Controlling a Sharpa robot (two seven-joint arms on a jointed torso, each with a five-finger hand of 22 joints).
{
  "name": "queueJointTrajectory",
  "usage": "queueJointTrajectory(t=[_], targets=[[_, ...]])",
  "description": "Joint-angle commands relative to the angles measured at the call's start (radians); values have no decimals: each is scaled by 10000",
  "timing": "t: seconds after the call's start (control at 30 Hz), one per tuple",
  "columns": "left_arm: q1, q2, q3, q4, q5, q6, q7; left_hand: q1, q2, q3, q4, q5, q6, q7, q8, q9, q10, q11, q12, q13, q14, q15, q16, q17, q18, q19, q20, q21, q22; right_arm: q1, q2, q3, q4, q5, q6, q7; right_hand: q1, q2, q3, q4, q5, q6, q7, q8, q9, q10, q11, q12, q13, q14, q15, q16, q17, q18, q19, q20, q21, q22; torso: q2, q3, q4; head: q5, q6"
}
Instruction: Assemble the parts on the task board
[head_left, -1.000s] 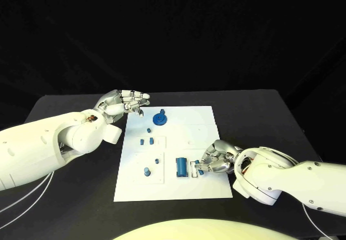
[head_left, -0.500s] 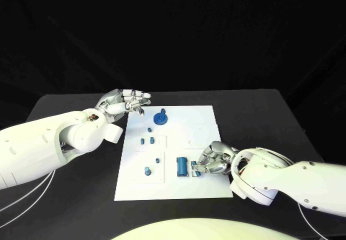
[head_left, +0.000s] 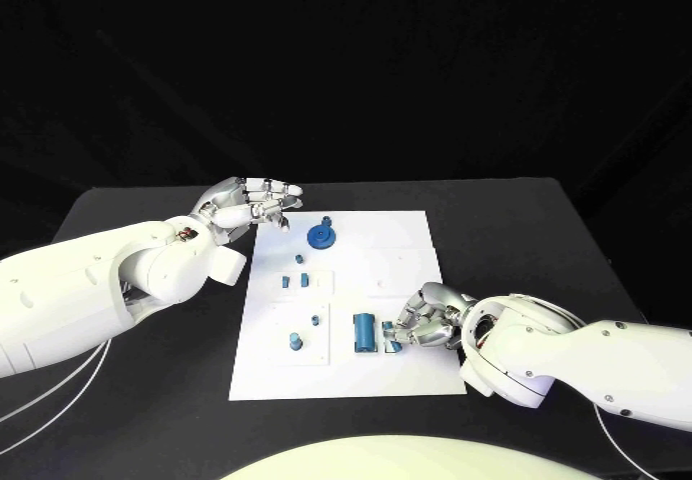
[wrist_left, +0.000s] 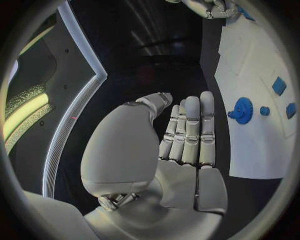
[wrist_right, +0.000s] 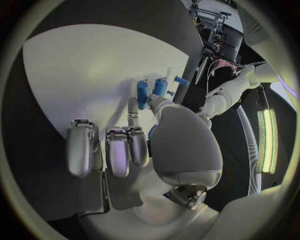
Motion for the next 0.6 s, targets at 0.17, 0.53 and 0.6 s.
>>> queueJointTrajectory(t=[0.17, 0.53, 0.6], targets=[[3, 17, 6, 7, 41, 132, 78, 38, 77, 0, -56, 26, -78, 0, 27, -14, -50, 12, 57, -9, -90, -11, -31, -17, 71, 34, 31, -64, -16, -15, 30, -3, -31, -208, 193, 95, -714, -128, -394, 34, -107, -59, 43, 62, 62, 762, 11, 40, 2196, 933, -11, 60, 2190, -88, 408, -36, -64, 2076, 1, -2, 0, -25, 28], [3, 18, 6, -5, 41, 138, 69, 31, 84, 0, -50, 27, -79, 2, 30, -16, -48, 13, 63, -10, -90, -10, -30, -17, 70, 37, 32, -66, -18, -16, 52, -3, -44, -243, 195, 121, -1244, 9, -809, 50, -112, -83, 19, 122, 125, 768, -6, 47, 2208, 936, -23, 64, 2203, -91, 412, -40, -45, 2081, 2, 0, -5, -47, 56], [3, 19, 6, -6, 41, 139, 67, 31, 84, 0, -50, 27, -79, 2, 30, -16, -48, 13, 63, -10, -90, -10, -30, -17, 70, 37, 32, -66, -18, -16, 52, -3, -38, -244, 204, 128, -1283, 17, -851, 48, -114, -86, 17, 127, 130, 766, -8, 42, 2205, 934, -24, 62, 2197, -87, 407, -42, -63, 2077, 3, 1, -2, -42, 61]])
